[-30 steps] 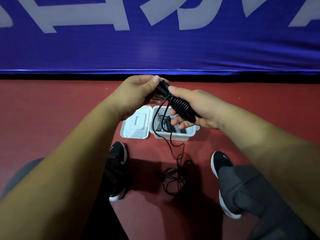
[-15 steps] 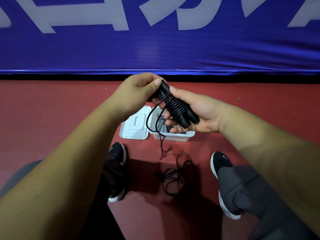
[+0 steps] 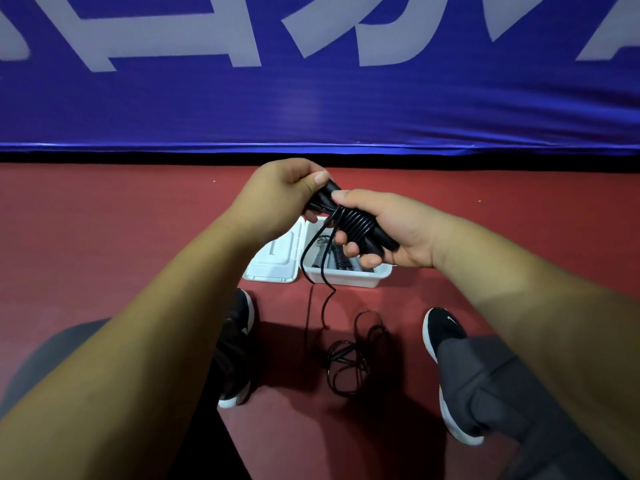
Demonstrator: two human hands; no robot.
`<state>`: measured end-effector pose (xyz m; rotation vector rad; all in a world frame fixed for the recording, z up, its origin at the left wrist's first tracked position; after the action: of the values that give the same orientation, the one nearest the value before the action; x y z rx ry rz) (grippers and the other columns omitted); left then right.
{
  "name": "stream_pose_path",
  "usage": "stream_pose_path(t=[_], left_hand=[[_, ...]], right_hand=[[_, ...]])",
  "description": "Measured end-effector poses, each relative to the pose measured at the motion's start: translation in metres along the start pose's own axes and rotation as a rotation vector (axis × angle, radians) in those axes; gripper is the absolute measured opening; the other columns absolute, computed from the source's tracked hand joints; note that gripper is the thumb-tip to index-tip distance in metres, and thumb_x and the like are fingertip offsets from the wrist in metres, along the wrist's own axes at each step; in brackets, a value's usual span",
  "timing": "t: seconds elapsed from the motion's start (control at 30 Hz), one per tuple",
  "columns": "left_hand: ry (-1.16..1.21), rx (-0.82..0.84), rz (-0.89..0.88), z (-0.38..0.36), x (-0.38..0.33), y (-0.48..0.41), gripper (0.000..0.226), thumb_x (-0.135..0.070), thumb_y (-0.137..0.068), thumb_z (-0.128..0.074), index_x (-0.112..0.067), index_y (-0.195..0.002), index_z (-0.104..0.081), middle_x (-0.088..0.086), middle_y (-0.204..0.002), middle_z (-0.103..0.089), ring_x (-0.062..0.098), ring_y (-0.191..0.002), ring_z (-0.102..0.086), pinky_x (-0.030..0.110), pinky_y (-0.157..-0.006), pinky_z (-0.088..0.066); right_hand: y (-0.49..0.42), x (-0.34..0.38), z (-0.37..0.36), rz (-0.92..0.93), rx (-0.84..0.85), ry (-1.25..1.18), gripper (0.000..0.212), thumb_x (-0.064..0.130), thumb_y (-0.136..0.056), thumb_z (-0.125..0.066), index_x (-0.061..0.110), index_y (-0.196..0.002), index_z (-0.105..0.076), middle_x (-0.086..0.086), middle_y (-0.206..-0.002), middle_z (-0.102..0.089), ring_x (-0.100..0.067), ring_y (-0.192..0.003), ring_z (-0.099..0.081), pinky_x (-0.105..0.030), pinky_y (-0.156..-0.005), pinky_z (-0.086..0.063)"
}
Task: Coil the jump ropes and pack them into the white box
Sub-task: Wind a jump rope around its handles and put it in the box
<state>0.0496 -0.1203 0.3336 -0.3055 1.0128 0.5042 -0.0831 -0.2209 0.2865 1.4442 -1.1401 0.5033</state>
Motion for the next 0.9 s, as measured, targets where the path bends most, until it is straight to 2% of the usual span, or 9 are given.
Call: stream_pose_path(t=[0.13, 0.23, 0.33, 0.43, 0.5, 0.6, 0.67, 0.8, 0.9], left_hand=[[0.099, -0.005, 0.040, -0.003, 0.008, -0.004, 0.025, -0.025, -0.109, -0.056, -0.009, -0.106, -0.075, 0.018, -0.098, -0.076, 0.019, -0.078, -0.070, 0.037, -0.076, -0.060], [0.211, 0.055, 0.145, -0.008, 0.019, -0.006, 0.049, -0.055, -0.105, -0.054, -0.010, -0.115, -0.072, 0.015, -0.105, -0.077, 0.021, -0.090, -0.075, 0.040, -0.083, -0.059], [0.170, 0.193, 0.301, -0.020, 0.031, -0.004, 0.074, -0.080, -0.097, -0.037, -0.020, -0.126, -0.071, 0.005, -0.121, -0.076, 0.021, -0.105, -0.076, 0.038, -0.091, -0.059], [0.228, 0.381, 0.285, -0.037, 0.025, 0.004, 0.075, -0.079, -0.100, -0.025, -0.028, -0.126, -0.073, -0.005, -0.127, -0.075, 0.015, -0.123, -0.068, 0.042, -0.113, -0.047], [0.249, 0.440, 0.204, -0.042, 0.018, 0.007, 0.063, -0.068, -0.106, -0.027, -0.028, -0.127, -0.071, 0.001, -0.124, -0.076, 0.017, -0.128, -0.065, 0.049, -0.120, -0.039], [0.192, 0.404, 0.132, -0.038, 0.014, 0.008, 0.047, -0.054, -0.108, -0.046, -0.020, -0.122, -0.074, 0.006, -0.111, -0.078, 0.030, -0.118, -0.070, 0.054, -0.117, -0.043], [0.185, 0.368, 0.104, -0.034, 0.012, 0.007, 0.037, -0.045, -0.107, -0.054, -0.018, -0.117, -0.078, 0.007, -0.097, -0.075, 0.029, -0.103, -0.071, 0.053, -0.113, -0.047], [0.211, 0.339, 0.062, -0.029, 0.007, 0.004, 0.028, -0.028, -0.110, -0.055, -0.013, -0.113, -0.079, 0.005, -0.083, -0.063, 0.023, -0.079, -0.063, 0.041, -0.085, -0.056], [0.190, 0.334, 0.055, -0.024, 0.002, 0.003, 0.025, -0.030, -0.109, -0.056, -0.020, -0.113, -0.079, 0.002, -0.078, -0.056, 0.018, -0.066, -0.048, 0.032, -0.067, -0.046]], right_hand=[[0.001, 0.002, 0.003, 0.022, -0.059, 0.039, 0.053, 0.047, -0.104, -0.061, 0.003, -0.134, -0.066, -0.006, -0.078, -0.060, -0.017, -0.062, -0.052, -0.024, -0.043, -0.030], [0.003, 0.009, 0.007, 0.038, -0.109, 0.038, 0.041, 0.045, -0.104, -0.064, 0.008, -0.121, -0.064, -0.007, -0.076, -0.061, -0.018, -0.059, -0.051, -0.023, -0.042, -0.028], [0.008, 0.020, 0.013, 0.083, -0.163, -0.013, 0.030, 0.043, -0.104, -0.063, 0.013, -0.111, -0.062, -0.006, -0.075, -0.061, -0.017, -0.057, -0.052, -0.022, -0.041, -0.027], [0.014, 0.032, 0.022, 0.139, -0.219, 0.037, 0.032, 0.044, -0.104, -0.063, 0.013, -0.108, -0.063, -0.006, -0.075, -0.061, -0.017, -0.057, -0.052, -0.023, -0.044, -0.027], [0.016, 0.037, 0.028, 0.156, -0.245, 0.069, 0.034, 0.046, -0.104, -0.064, 0.012, -0.108, -0.064, -0.006, -0.076, -0.062, -0.018, -0.057, -0.052, -0.023, -0.045, -0.026], [0.018, 0.039, 0.036, 0.161, -0.276, 0.094, 0.035, 0.047, -0.101, -0.068, 0.014, -0.108, -0.063, -0.008, -0.079, -0.064, -0.019, -0.059, -0.053, -0.024, -0.045, -0.029], [0.021, 0.040, 0.040, 0.160, -0.309, 0.133, 0.033, 0.049, -0.099, -0.070, 0.017, -0.108, -0.063, -0.008, -0.080, -0.066, -0.020, -0.060, -0.055, -0.025, -0.046, -0.031], [0.026, 0.042, 0.044, 0.147, -0.373, 0.193, 0.035, 0.050, -0.098, -0.071, 0.021, -0.116, -0.066, -0.006, -0.081, -0.069, -0.018, -0.059, -0.057, -0.024, -0.047, -0.032], [0.026, 0.041, 0.044, 0.140, -0.367, 0.133, 0.042, 0.056, -0.096, -0.071, 0.019, -0.115, -0.066, -0.009, -0.086, -0.069, -0.018, -0.059, -0.057, -0.023, -0.045, -0.030]])
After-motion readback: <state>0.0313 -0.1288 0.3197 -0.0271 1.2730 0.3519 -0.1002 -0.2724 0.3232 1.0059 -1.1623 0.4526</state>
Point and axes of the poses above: each hand's wrist, its own y-axis away from the middle knuckle, its own z-axis out of the back of the hand, x = y × z, the point moved 5 cm from there along -y, towards the middle knuckle
